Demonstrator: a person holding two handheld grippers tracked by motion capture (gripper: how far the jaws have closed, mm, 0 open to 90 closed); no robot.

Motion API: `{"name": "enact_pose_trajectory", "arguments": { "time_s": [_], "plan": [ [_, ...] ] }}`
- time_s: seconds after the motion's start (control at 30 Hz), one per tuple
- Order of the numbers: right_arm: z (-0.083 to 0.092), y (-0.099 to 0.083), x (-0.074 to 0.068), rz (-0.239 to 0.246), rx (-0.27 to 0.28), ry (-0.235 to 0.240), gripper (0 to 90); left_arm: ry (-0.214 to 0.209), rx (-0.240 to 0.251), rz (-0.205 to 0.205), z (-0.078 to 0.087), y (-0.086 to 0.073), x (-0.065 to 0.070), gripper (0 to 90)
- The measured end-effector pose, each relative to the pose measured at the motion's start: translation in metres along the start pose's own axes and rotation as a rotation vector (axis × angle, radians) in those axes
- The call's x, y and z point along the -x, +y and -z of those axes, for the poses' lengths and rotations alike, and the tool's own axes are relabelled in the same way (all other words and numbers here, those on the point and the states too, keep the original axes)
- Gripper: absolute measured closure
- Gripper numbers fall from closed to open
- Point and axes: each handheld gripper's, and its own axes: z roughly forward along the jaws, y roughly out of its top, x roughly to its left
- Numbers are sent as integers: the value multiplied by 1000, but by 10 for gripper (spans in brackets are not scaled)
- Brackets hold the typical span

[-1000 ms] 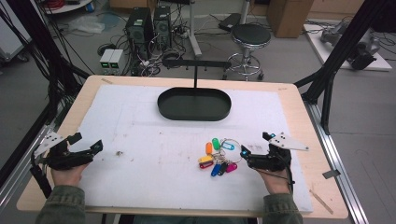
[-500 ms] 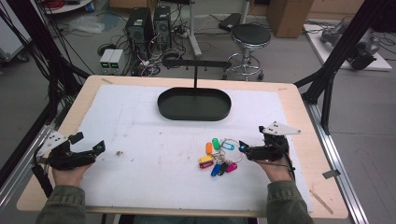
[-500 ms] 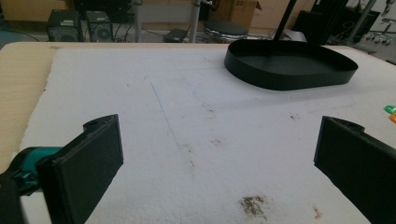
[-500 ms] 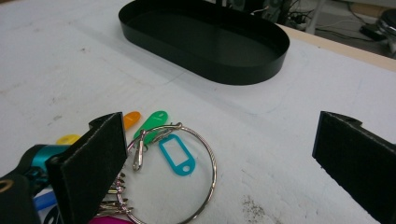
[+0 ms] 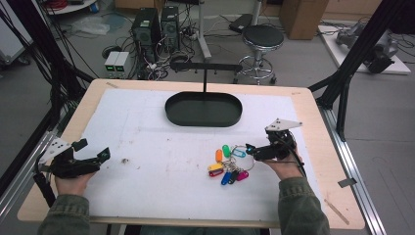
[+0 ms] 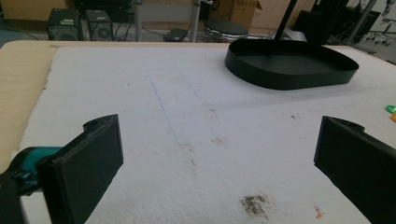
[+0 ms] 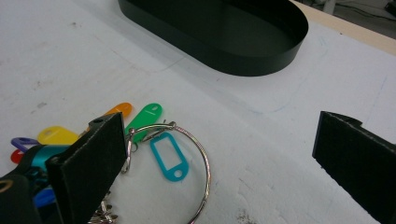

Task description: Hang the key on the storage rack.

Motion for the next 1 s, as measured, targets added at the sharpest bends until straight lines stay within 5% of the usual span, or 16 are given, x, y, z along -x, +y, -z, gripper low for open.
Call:
{"name": "enact_pose_trajectory", "arguments": {
  "time_s": [0.33,0.53,0.7,1.0],
  "plan": [
    [-14,14,3,17,-63,53,21,-2,0,7,0,0,0,17],
    [-29,20,6,43,-173,127,21,-4,0,7,-1,-1,0,17],
    [-42,28,3,111,-252,143,22,-4,1,10,-1,-1,-1,17],
    [-61,28,8,157,-378,169,91,9,-10,8,-3,-2,-1,17]
  ]
}}
